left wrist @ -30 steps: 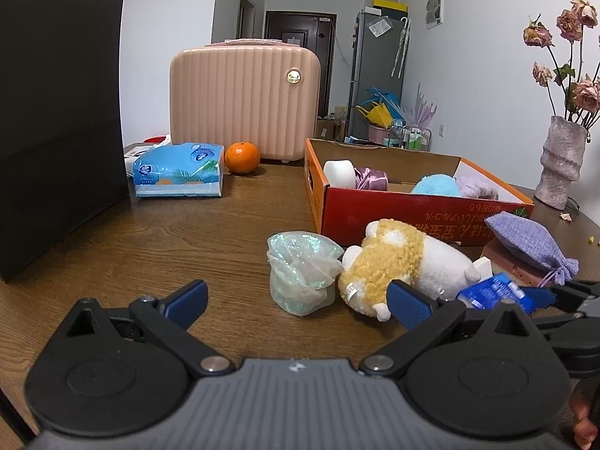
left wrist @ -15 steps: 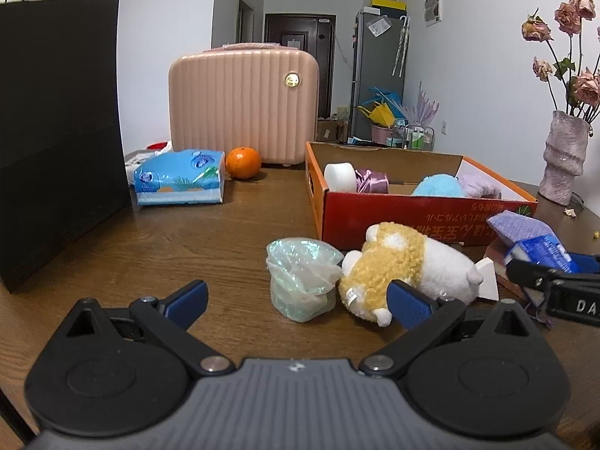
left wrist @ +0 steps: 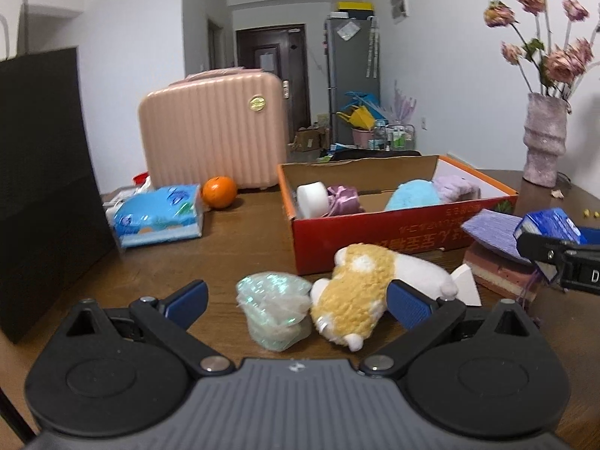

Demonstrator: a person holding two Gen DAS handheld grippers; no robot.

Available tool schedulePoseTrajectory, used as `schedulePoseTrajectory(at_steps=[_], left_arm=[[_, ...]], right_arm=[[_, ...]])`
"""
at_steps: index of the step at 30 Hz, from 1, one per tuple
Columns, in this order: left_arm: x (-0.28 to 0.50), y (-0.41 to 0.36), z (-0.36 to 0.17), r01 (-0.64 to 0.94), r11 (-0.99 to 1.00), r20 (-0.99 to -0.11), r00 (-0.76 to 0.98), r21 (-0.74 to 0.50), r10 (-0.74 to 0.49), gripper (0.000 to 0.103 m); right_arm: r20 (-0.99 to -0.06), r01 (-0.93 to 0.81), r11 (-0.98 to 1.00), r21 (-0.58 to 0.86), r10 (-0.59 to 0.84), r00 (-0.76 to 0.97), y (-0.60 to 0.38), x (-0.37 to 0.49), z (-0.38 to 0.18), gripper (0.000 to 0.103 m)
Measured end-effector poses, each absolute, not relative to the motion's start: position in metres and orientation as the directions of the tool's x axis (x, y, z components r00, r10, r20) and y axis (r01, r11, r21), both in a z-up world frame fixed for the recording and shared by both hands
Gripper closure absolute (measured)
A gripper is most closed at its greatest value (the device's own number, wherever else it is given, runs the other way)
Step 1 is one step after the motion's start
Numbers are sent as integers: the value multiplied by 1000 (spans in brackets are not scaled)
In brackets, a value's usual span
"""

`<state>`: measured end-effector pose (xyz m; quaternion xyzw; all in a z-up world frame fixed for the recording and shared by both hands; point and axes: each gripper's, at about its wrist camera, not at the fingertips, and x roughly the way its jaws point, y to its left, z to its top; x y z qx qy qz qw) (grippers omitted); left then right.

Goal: Organize soft objects
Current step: 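Grasp yellow-and-white plush dog with left tool while right tool holds tissue pack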

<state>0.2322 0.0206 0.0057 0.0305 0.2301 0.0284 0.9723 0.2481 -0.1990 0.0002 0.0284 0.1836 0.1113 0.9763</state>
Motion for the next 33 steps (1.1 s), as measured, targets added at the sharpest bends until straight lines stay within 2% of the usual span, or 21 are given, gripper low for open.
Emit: schedulePoseTrajectory(at_steps=[18, 21, 25, 33], left_arm=[[283, -13, -9, 102, 982, -484, 875, 158, -13, 0], [290, -17, -13, 155, 975, -489, 870, 157, -60, 5], [302, -19, -21, 219, 966, -517, 848, 134, -121, 17], [316, -1, -31, 271, 962, -570, 797, 39, -201, 18]], right_arm=[[-344, -108, 985, 137, 150, 927, -233, 254, -1, 31], [-351, -110, 984, 138, 153, 924, -233, 256, -2, 31], [-360, -114, 984, 134, 156, 920, -231, 257, -3, 31], [-382, -112, 985, 132, 155, 911, -230, 262, -7, 30]])
